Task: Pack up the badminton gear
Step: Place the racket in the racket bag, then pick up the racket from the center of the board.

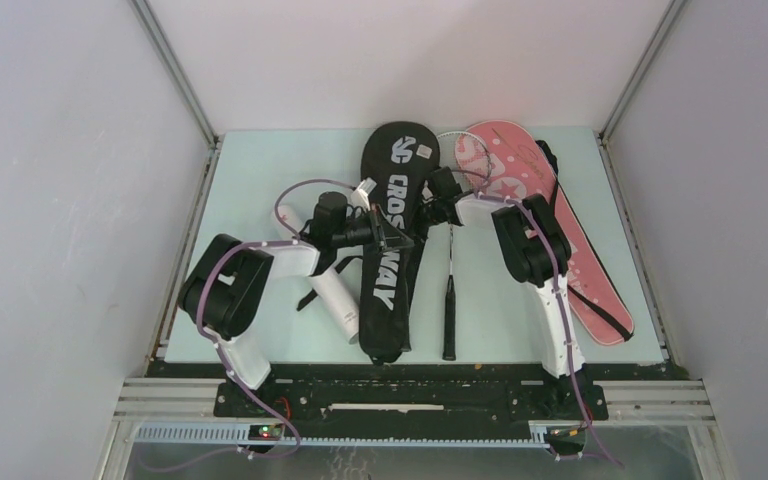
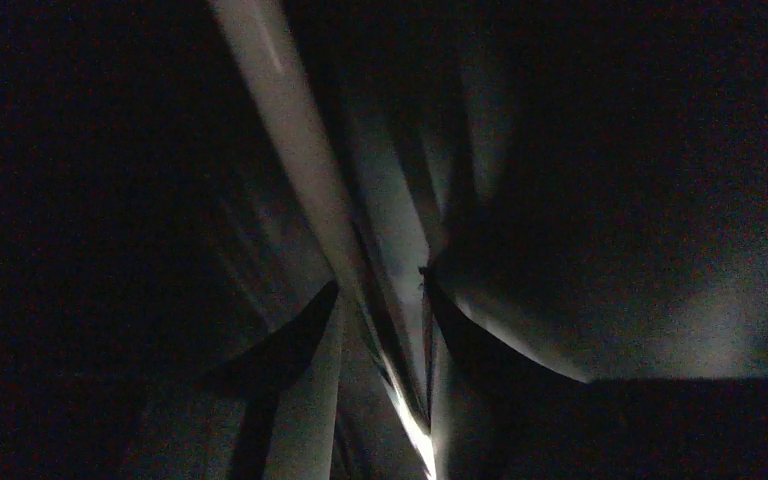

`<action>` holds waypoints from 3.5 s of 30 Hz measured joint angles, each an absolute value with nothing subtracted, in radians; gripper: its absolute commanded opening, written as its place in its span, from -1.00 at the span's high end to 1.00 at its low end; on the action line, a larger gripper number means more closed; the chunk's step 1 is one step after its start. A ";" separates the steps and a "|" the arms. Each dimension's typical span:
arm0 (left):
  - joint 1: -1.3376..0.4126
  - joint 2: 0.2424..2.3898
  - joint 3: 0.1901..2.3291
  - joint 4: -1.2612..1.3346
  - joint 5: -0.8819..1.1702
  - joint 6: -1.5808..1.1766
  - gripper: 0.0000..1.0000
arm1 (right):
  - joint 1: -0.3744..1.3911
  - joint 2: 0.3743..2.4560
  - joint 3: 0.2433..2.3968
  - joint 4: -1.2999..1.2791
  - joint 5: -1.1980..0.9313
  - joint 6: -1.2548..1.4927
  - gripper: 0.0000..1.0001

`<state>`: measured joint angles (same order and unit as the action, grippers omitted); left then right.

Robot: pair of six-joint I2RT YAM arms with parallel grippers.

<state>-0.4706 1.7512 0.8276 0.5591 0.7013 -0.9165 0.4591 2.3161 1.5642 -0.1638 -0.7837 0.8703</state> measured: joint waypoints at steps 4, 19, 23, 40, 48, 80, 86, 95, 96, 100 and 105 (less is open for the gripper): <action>-0.463 1.752 0.828 0.552 0.743 -0.878 0.44 | 0.437 2.332 1.562 -0.093 -0.800 0.925 0.48; -0.461 1.753 0.982 0.171 0.783 -0.580 -0.61 | 0.387 2.294 1.529 -0.019 -0.778 0.890 1.00; -0.461 1.750 1.033 0.063 0.745 -0.485 -0.62 | 0.366 2.266 1.531 -0.082 -0.738 0.870 0.58; -0.461 1.748 1.035 -0.054 0.668 -0.405 -0.48 | 0.406 2.186 1.618 -0.534 -0.590 0.485 -0.08; -0.461 1.764 1.035 -0.064 0.614 -0.392 -0.46 | 0.339 2.150 1.584 -0.606 -0.680 0.385 -0.09; -0.449 1.750 1.076 -0.127 0.605 -0.312 -0.60 | 0.235 2.154 1.611 -0.657 -0.380 0.143 0.11; -0.450 1.750 1.124 -0.188 0.557 -0.262 -0.62 | 0.251 2.159 1.610 -0.633 -0.361 0.144 0.27; -0.577 1.761 1.288 -0.309 0.287 -0.148 -0.79 | 0.233 2.151 1.569 -0.573 -0.349 0.186 1.00; -0.606 1.773 1.316 -0.316 0.253 -0.143 -0.79 | 0.222 2.142 1.557 -0.566 -0.353 0.186 1.00; -0.712 1.876 1.460 -0.348 0.114 -0.123 -0.82 | 0.188 2.084 1.483 -0.543 -0.356 0.184 1.00; -0.769 2.064 1.642 -0.395 -0.010 -0.121 -0.83 | 0.168 2.068 1.460 -0.539 -0.365 0.183 1.00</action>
<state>-0.7692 2.0644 1.6421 -0.3954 -0.0097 -0.1207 0.1680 2.0678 1.4605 -0.5392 -0.3649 0.1833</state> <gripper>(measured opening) 0.912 0.018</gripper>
